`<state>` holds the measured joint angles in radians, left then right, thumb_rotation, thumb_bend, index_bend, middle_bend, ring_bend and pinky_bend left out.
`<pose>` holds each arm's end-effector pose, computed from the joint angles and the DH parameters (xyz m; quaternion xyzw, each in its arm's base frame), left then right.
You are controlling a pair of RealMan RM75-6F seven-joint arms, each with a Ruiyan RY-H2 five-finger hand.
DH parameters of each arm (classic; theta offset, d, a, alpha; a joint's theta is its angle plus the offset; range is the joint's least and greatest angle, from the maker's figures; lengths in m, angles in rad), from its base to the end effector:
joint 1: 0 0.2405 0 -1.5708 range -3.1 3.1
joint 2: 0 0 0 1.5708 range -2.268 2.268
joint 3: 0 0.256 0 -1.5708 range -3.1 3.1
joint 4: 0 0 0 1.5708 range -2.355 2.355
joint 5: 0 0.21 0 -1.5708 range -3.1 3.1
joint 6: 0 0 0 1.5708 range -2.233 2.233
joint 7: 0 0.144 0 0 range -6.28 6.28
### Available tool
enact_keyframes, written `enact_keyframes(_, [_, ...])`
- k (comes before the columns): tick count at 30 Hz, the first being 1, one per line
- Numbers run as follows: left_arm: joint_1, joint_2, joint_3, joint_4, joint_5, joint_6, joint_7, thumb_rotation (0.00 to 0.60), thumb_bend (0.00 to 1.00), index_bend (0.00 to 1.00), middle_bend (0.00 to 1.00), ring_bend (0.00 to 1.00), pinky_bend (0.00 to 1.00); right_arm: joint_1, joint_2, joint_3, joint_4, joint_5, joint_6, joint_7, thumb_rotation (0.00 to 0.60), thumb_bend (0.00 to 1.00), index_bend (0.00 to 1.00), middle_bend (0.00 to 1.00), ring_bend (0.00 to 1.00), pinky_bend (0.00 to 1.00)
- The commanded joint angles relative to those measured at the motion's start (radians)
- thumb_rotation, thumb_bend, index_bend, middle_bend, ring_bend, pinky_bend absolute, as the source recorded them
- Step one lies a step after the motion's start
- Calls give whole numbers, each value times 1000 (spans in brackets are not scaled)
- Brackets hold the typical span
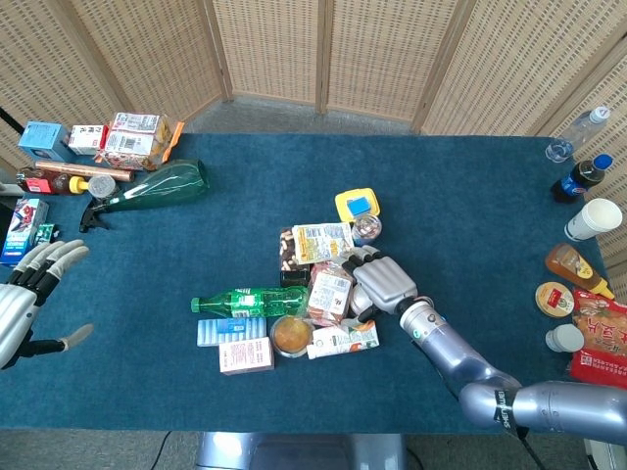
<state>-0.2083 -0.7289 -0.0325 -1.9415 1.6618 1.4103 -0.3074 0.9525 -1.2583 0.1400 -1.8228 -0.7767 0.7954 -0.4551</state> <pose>-0.2249 0.1992 0.2211 -0.6375 -0.4177 -0.4733 0.4417 -0.0977 -0.3374 0.0260 0.7959 -0.4044 0.2932 0.3421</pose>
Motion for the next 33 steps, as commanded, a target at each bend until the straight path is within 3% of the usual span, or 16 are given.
enact_keyframes(1, [0, -2, 2, 3, 2, 0, -2, 600, 271, 76, 78, 0, 0, 22, -19, -18, 9, 43, 17, -31, 392, 63, 0, 0, 0, 32])
enact_keyframes(9, [-2, -10, 5, 14, 6, 2, -12, 600, 272, 75, 77, 0, 0, 62, -45, -45, -13, 133, 57, -90, 394, 65, 0, 0, 0, 38])
enact_keyframes(11, [-3, -13, 5, 17, 7, 2, -15, 600, 272, 75, 76, 0, 0, 72, -52, -48, -21, 155, 68, -102, 404, 67, 0, 0, 0, 87])
enact_keyframes(14, [-4, -17, 6, 22, 7, 2, -19, 600, 272, 75, 76, 0, 0, 87, -69, -46, -32, 187, 87, -116, 477, 70, 0, 0, 10, 259])
enact_keyframes(17, [-7, -21, 6, 28, 4, -1, -24, 600, 271, 75, 76, 0, 0, 105, -91, -41, -38, 216, 121, -139, 500, 73, 0, 59, 190, 475])
enact_keyframes(18, [-8, -23, 5, 31, 3, -2, -27, 600, 271, 75, 75, 0, 0, 113, -101, -38, -38, 227, 136, -150, 516, 75, 13, 125, 292, 563])
enact_keyframes(23, [-13, -31, 5, 45, -2, -7, -39, 600, 272, 75, 75, 0, 0, 129, -136, -19, -33, 253, 195, -172, 600, 89, 364, 539, 779, 944])
enact_keyframes(25, [-14, -35, 5, 52, -7, -8, -46, 600, 273, 75, 75, 0, 0, 129, -137, -11, -35, 258, 211, -171, 600, 93, 463, 677, 921, 997])
enact_keyframes(27, [-16, -39, 4, 59, -12, -11, -52, 600, 271, 75, 75, 0, 0, 126, -133, -4, -43, 260, 226, -168, 600, 94, 504, 740, 994, 1000])
enact_keyframes(33, [-27, -51, 3, 73, -20, -27, -63, 600, 272, 75, 74, 0, 0, 94, -91, 17, -77, 223, 258, -121, 600, 97, 549, 775, 1000, 1000])
